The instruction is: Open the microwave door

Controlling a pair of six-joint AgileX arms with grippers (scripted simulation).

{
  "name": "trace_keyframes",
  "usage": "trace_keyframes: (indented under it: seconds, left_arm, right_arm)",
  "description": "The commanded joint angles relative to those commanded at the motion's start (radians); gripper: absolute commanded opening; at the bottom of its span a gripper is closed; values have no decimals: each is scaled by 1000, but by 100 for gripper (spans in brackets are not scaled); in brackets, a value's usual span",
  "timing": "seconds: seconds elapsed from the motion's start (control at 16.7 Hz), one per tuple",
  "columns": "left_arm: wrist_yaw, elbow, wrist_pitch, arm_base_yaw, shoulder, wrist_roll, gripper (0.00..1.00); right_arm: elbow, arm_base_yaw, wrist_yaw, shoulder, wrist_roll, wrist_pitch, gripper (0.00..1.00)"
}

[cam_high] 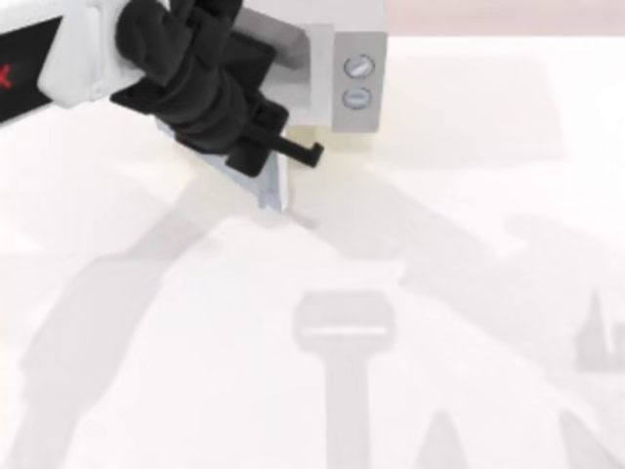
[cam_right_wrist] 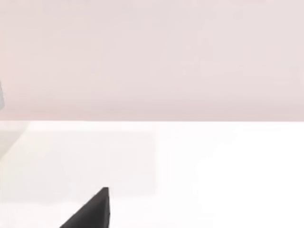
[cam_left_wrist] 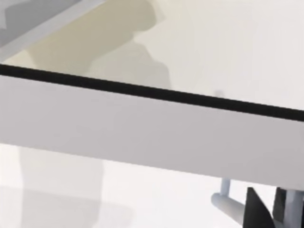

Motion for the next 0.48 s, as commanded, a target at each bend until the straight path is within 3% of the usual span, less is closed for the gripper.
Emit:
trace_keyframes:
  seconds: [0.48]
  left_arm:
    - [73,-64,-3,55,-55,142,0]
  right_arm:
    - [0,0,0,0,0,0,100]
